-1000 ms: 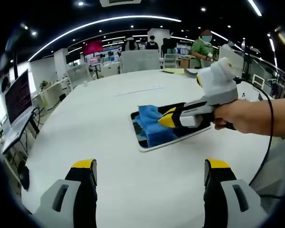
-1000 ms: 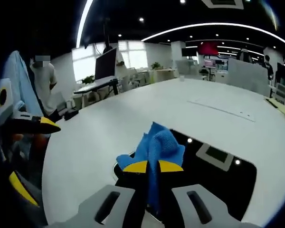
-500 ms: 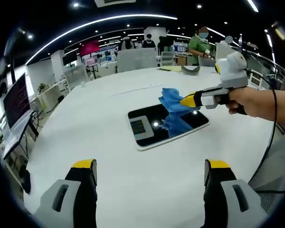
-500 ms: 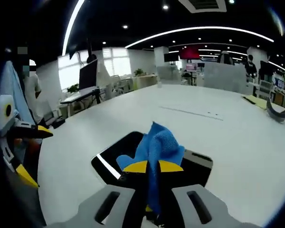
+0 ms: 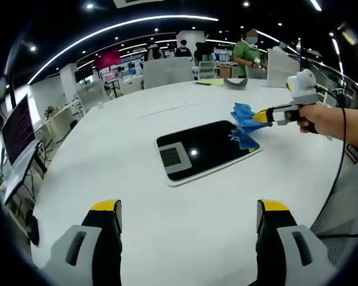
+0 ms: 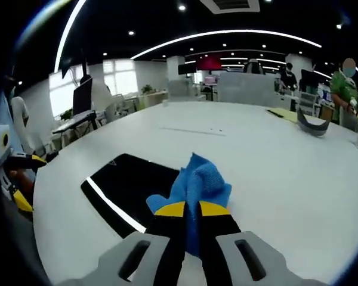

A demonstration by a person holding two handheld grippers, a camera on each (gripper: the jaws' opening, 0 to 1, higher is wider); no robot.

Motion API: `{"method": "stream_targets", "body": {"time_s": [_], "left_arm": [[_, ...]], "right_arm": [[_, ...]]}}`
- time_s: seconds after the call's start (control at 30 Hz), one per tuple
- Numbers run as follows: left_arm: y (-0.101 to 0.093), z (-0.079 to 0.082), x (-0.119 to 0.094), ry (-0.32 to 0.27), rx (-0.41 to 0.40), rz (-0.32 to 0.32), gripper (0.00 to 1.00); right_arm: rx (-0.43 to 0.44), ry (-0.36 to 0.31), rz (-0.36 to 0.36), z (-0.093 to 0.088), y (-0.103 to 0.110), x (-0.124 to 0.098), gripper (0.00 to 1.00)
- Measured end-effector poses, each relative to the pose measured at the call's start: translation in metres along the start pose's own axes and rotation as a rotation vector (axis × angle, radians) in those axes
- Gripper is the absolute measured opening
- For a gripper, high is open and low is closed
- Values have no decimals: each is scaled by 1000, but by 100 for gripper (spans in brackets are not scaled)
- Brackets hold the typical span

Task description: Wipe the mirror surface with the cleaning cloth until all visible marks leave the cleaned area.

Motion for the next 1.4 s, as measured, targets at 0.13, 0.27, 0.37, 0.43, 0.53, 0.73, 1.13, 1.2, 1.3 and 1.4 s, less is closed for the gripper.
{"method": "stream_targets", "body": {"time_s": [0.13, 0.27, 0.37, 0.43, 0.53, 0.73, 1.13, 1.2, 1.3, 1.4], "left_arm": [[0, 0, 0, 5, 5, 0, 94], [-1, -2, 1, 14, 11, -3, 94], [-2, -2, 1, 19, 16, -4, 94], [-2, -2, 1, 21, 18, -6, 94], [-2, -3, 2, 25, 22, -7, 94], [-2, -4, 2, 31, 20, -6, 94], [0, -5, 3, 33, 12, 2, 94], [1, -5, 3, 33, 11, 5, 95], [2, -5, 3, 29, 6, 9, 95], [2, -3, 2, 18, 2, 13, 96]], "right_arm": [[10, 13, -43, -5, -22, -4, 3], [14, 22, -66, -9, -34, -7, 3], [8, 26, -68, -10, -36, -6, 3], [6, 33, -70, -10, -37, -6, 4], [22, 28, -65, -10, -38, -6, 6], [66, -44, -66, 3, -40, -11, 6], [7, 47, -130, -20, -49, 2, 7], [25, 35, -130, -21, -51, 2, 7], [22, 32, -129, -20, -51, 2, 7], [44, 25, -125, -19, -50, -1, 14]]}}
Point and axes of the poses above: the point that each gripper's makers call its tool centre point, and the gripper's own axes: x roughly forward along the fingers, y roughly to its left, z roughly out of its top, the point moved 6 cm from there along -x, roughly backward along the fingers, and after that the axes turned 14 degrees about x, right-handed, at the moved point
